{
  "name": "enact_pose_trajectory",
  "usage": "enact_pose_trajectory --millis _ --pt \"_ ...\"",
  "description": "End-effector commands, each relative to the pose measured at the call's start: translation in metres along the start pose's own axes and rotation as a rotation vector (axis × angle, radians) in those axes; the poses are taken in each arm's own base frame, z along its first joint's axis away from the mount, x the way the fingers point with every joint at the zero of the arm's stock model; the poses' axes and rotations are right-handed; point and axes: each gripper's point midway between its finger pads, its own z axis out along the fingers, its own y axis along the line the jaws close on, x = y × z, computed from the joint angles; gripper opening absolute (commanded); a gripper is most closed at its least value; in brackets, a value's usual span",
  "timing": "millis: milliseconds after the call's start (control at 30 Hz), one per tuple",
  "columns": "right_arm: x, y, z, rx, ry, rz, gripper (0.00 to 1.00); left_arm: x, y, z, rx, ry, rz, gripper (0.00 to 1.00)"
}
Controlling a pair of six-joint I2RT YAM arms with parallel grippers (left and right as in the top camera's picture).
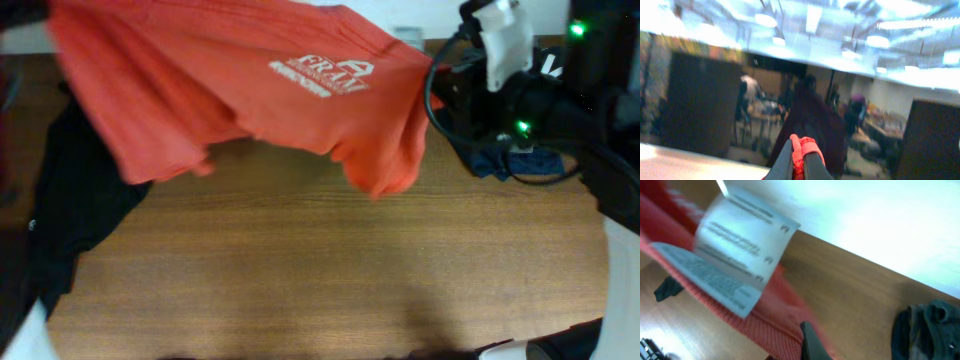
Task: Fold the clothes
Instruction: 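Stretch the red shirt between both grippers and lay it flat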
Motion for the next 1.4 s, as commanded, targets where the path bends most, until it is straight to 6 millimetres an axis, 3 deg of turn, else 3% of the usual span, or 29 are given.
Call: enact_pose_trajectory --millis 0,167,400,567,700,767,867,1167,1200,1233,1267,1300,1367 --pt "0.000 0.000 -0.016 0.032 -0.013 -0.010 0.04 -0.046 0.011 -0.042 -0.052 -0.106 0.059 0.01" --pt "0.013 0.002 -0.010 0.011 0.047 0.040 0.04 -0.044 0.013 -0.053 -0.056 -0.078 0.072 0.01" --pt "0.036 -0.006 0.014 0.005 0.179 0.110 0.04 0.012 0.014 -0.012 -0.066 0.075 0.100 0.01" --pt "0.063 -0.024 0.056 0.024 0.328 0.159 0.04 0.085 0.006 0.039 -0.016 0.238 0.121 0.01" --pt "0.084 -0.038 0.099 0.015 0.433 0.196 0.04 0.146 0.011 0.074 -0.031 0.356 0.140 0.01" --pt "0.097 -0.050 0.130 0.015 0.481 0.214 0.04 0.186 0.014 0.094 -0.041 0.428 0.151 0.01" --pt "0.108 -0.065 0.157 0.020 0.512 0.235 0.04 0.238 0.020 0.116 -0.053 0.515 0.165 0.01" --pt "0.133 -0.155 0.250 0.094 0.466 0.298 0.04 0.383 0.039 0.157 -0.084 0.720 0.197 0.01" --pt "0.135 -0.166 0.260 0.104 0.449 0.302 0.04 0.395 0.041 0.159 -0.086 0.737 0.200 0.11" --pt "0.137 -0.181 0.272 0.120 0.422 0.310 0.07 0.412 0.043 0.161 -0.089 0.760 0.203 0.52" --pt "0.137 -0.186 0.276 0.122 0.413 0.310 0.18 0.415 0.044 0.161 -0.090 0.766 0.204 0.68" --pt "0.138 -0.193 0.281 0.127 0.398 0.312 0.49 0.422 0.045 0.161 -0.092 0.778 0.206 0.99" --pt "0.137 -0.205 0.284 0.139 0.375 0.314 0.86 0.429 0.047 0.159 -0.094 0.798 0.209 0.99"
